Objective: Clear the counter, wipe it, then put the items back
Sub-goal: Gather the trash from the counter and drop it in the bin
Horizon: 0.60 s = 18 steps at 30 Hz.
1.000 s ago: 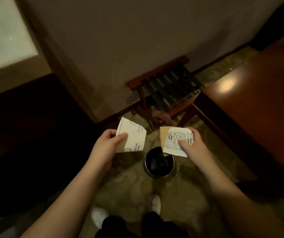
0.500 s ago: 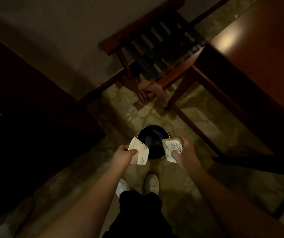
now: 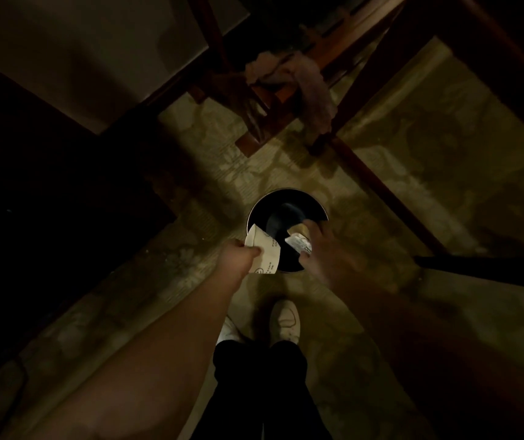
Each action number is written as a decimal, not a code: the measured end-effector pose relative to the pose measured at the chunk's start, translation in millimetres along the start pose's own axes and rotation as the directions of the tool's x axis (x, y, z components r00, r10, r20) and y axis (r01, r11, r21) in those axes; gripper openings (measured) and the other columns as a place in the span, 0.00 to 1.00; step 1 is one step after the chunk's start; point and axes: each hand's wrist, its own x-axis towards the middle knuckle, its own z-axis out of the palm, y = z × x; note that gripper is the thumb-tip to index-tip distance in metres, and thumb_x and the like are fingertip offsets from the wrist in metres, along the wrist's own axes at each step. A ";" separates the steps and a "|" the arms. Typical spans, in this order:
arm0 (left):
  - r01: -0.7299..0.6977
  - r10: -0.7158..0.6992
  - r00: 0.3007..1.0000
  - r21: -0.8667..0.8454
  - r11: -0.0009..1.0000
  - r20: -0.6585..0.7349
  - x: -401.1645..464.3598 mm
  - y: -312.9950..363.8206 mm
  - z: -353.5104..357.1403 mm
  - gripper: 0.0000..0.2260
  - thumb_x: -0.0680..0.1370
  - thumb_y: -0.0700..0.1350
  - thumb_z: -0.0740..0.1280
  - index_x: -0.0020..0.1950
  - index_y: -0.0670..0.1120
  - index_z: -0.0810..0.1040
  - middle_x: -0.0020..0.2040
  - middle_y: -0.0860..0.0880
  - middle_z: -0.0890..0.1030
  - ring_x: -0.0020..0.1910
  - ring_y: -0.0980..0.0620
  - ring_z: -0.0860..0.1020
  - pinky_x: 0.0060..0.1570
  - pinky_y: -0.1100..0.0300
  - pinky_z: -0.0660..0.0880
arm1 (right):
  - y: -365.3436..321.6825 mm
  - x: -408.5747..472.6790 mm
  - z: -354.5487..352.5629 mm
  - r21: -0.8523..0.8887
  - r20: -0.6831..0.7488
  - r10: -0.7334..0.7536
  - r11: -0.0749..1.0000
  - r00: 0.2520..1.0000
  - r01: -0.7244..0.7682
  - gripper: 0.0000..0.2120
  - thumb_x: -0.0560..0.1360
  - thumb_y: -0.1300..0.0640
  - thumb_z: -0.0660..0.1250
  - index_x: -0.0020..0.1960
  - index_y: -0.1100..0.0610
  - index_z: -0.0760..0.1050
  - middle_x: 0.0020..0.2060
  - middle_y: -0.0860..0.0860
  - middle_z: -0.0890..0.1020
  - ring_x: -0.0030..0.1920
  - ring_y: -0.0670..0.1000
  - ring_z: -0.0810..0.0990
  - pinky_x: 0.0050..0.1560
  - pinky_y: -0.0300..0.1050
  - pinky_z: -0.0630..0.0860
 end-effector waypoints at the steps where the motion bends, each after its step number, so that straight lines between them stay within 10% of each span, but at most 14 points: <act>1: -0.010 0.010 1.000 0.009 1.000 0.001 7.7 -1.6 2.8 0.14 0.74 0.44 0.72 0.55 0.42 0.74 0.53 0.42 0.80 0.51 0.42 0.79 0.53 0.49 0.77 | 0.6 6.4 4.4 -0.054 0.010 -0.003 0.999 1.000 0.003 0.34 0.76 0.52 0.63 0.76 0.51 0.50 0.72 0.55 0.59 0.69 0.57 0.64 0.57 0.51 0.72; 11: -0.021 0.016 0.997 0.064 0.998 0.071 34.9 1.9 13.6 0.23 0.76 0.43 0.71 0.67 0.39 0.69 0.57 0.43 0.75 0.56 0.44 0.76 0.47 0.58 0.70 | 9.2 26.7 24.1 -0.118 -0.110 -0.097 0.989 0.989 0.084 0.36 0.75 0.51 0.66 0.77 0.52 0.51 0.73 0.54 0.59 0.71 0.55 0.61 0.64 0.49 0.68; 18: -0.080 0.072 0.997 0.343 0.936 0.034 16.6 -2.4 -7.8 0.09 0.74 0.45 0.70 0.46 0.42 0.72 0.41 0.43 0.77 0.42 0.46 0.76 0.38 0.58 0.71 | 13.9 2.2 25.0 -0.011 -0.060 -0.014 1.000 0.998 0.013 0.32 0.74 0.53 0.66 0.74 0.54 0.57 0.73 0.55 0.61 0.72 0.57 0.61 0.67 0.52 0.64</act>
